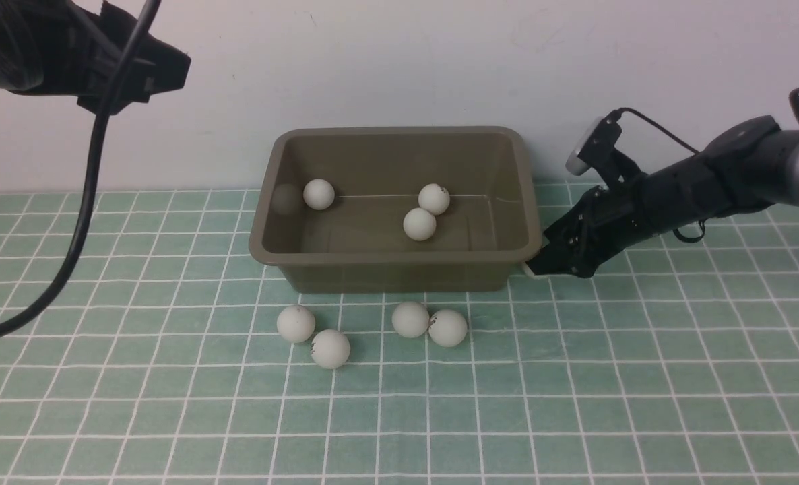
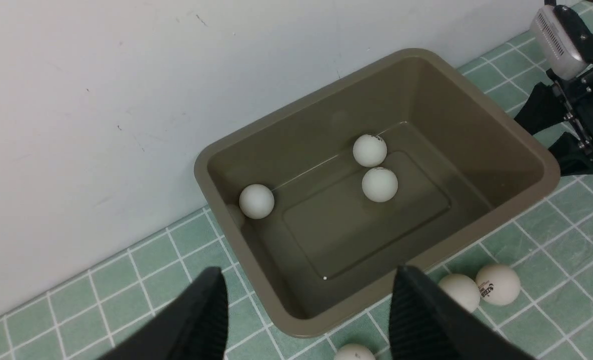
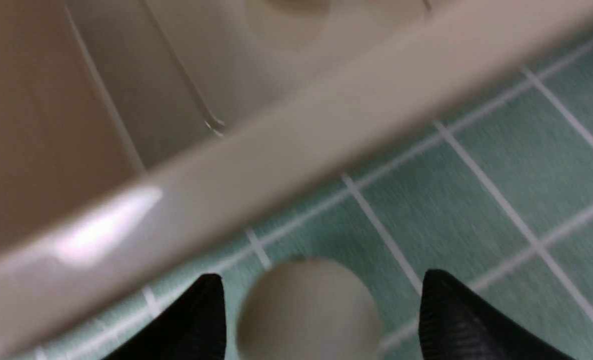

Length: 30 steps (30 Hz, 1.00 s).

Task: Put the table tennis balls in the box on the green coffee tablecloth.
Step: 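Reach for and grasp a ping pong ball on the table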

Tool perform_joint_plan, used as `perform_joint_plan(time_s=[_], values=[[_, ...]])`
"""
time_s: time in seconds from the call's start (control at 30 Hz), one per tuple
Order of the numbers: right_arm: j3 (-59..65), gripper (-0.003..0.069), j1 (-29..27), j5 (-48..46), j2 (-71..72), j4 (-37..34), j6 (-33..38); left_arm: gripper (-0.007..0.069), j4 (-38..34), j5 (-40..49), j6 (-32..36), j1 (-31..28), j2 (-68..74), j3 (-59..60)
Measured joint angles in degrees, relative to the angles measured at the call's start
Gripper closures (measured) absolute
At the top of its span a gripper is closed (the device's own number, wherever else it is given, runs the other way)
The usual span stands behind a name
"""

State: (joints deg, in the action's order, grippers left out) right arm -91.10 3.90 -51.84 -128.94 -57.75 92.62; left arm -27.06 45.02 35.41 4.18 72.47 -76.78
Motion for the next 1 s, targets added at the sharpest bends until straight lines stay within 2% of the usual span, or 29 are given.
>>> perform_joint_plan(time_s=[0.37, 0.63, 0.87, 1.0], values=[[0.0, 0.0239, 1.5, 3.2, -1.1, -0.4, 0.0, 0.0230, 0.0, 0.0, 0.0, 0.0, 0.0, 0.0], [0.0, 0.0296, 1.4, 4.3, -1.5, -0.4, -2.5, 0.0230, 0.0, 0.0, 0.0, 0.0, 0.0, 0.0], [0.0, 0.0296, -2.7, 4.5, 4.2, 0.0, -3.1, 0.0230, 0.0, 0.0, 0.0, 0.0, 0.0, 0.0], [0.0, 0.0296, -4.9, 3.0, 8.6, -6.7, -4.4, 0.0230, 0.0, 0.0, 0.0, 0.0, 0.0, 0.0]])
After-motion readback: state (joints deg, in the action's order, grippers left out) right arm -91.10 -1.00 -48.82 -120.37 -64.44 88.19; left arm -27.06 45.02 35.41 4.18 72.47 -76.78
